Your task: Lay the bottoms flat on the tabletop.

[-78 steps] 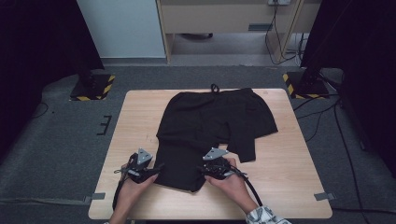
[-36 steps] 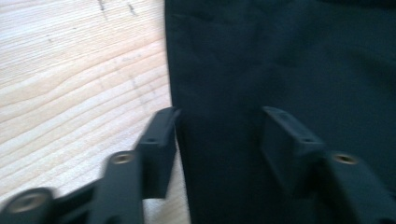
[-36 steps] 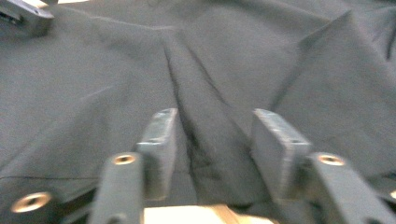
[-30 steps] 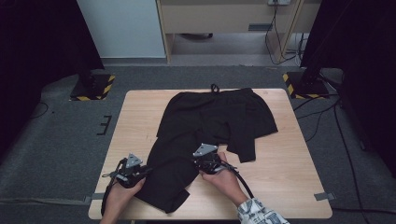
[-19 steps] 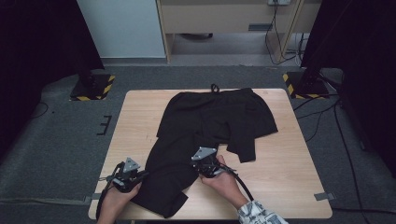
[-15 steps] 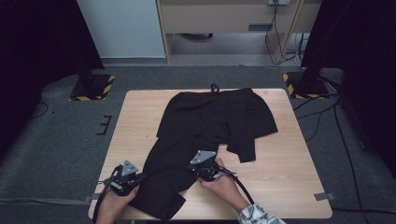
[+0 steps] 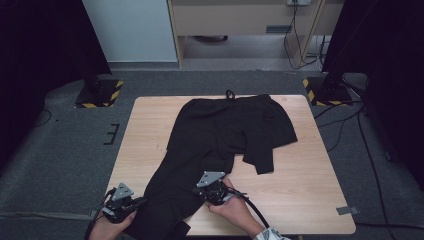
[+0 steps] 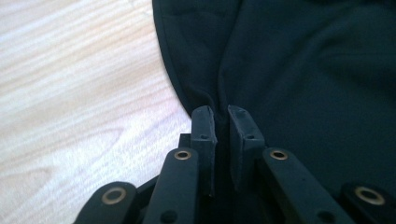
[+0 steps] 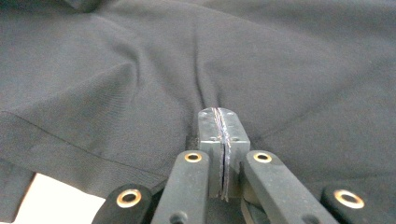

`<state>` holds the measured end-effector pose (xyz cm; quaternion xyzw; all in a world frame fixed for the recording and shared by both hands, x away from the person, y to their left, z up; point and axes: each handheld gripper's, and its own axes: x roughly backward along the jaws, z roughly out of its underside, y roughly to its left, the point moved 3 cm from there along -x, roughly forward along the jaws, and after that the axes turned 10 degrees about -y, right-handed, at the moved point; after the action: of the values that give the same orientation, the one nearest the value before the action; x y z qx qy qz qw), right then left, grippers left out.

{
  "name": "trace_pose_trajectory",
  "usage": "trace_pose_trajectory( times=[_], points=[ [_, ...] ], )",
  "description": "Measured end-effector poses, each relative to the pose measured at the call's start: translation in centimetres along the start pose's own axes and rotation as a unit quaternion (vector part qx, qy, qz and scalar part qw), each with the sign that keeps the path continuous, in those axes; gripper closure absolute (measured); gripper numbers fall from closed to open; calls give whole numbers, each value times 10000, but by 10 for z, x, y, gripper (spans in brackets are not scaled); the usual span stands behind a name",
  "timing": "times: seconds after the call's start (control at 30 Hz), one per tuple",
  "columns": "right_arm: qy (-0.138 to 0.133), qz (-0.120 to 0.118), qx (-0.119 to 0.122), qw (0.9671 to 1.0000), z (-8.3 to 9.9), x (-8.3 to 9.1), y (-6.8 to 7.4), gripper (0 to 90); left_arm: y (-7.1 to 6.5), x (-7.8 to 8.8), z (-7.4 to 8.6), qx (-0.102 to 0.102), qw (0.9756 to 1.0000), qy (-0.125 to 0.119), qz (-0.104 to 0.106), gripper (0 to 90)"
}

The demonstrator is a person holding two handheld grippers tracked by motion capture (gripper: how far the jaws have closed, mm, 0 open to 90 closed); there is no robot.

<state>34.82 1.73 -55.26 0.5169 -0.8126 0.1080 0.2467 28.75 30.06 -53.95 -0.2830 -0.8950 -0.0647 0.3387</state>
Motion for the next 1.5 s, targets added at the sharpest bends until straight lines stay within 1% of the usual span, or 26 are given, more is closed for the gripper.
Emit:
trace_pose_trajectory(
  times=[0.17,0.23,0.3,0.37,0.5,0.53,0.57,0.6,0.63,0.67,0.7,0.73,0.77,0.87,0.9,1.03,1.07,1.17,1.27,1.3,1.33,1.37,1.4,1.43,1.47,1.5],
  points=[
    [13,-76,-14,10000,0,-1,9,894,0,7,6,-33,9999,9,167,805],
    [8,-58,-31,10000,0,1,11,880,1,9,7,-62,9999,-7,151,780],
    [-18,-10,-6,10000,-1,4,11,835,3,10,4,-2,9998,-166,84,698],
    [-101,49,-24,9999,-4,8,10,770,6,6,-4,16,9993,-378,-4,518],
    [-169,224,-64,9996,-9,13,2,600,12,-18,-34,-84,9989,-467,-49,386],
    [-181,253,-72,9995,-10,13,1,577,16,-31,-46,31,9986,-523,-45,373],
    [-153,308,-49,9994,-9,12,-2,521,16,-31,-46,31,9986,-523,-45,359],
    [-105,354,-41,9993,-8,12,-4,457,21,-49,-61,130,9981,-603,24,359],
    [-105,354,-41,9993,-8,12,-4,457,21,-49,-61,130,9981,-603,24,353],
    [11,385,-106,9992,-5,11,-6,386,25,-64,-69,166,9967,-743,282,345],
    [11,385,-106,9992,-5,11,-6,386,25,-64,-69,166,9967,-743,282,344],
    [46,378,-115,9992,-2,11,-5,310,30,-74,-73,238,9962,-825,174,339],
    [46,378,-115,9992,-2,11,-5,310,30,-74,-73,238,9962,-825,174,338],
    [188,400,-121,9990,4,10,-8,157,33,-83,-73,180,9974,-694,5,307],
    [196,405,-145,9989,6,8,-9,130,35,-86,-71,386,9969,-683,46,299],
    [132,449,-104,9989,8,8,-12,131,36,-91,-68,312,9981,-532,-29,277],
    [165,484,-22,9987,7,8,-12,158,34,-94,-69,215,9982,-557,-76,272],
    [146,553,-22,9984,7,9,-12,187,33,-95,-70,234,9979,-600,-65,281],
    [168,605,73,9980,7,9,-10,221,32,-94,-68,-41,9982,-561,-217,333],
    [161,576,107,9982,7,9,-10,236,30,-93,-67,-149,9979,-554,-287,372],
    [132,568,122,9982,7,9,-9,292,28,-90,-67,-188,9984,-492,-225,482],
    [132,568,122,9982,7,9,-9,292,28,-90,-67,-188,9984,-492,-225,525],
    [73,567,130,9983,6,10,-7,410,25,-87,-65,-216,9985,-458,-213,561],
    [73,567,130,9983,6,10,-7,410,25,-87,-65,-216,9985,-458,-213,620],
    [11,556,142,9984,6,9,-4,513,24,-85,-64,-219,9987,-424,-196,671],
    [-10,544,165,9984,6,9,-4,561,23,-84,-64,-220,9987,-421,-190,706]
  ],
)
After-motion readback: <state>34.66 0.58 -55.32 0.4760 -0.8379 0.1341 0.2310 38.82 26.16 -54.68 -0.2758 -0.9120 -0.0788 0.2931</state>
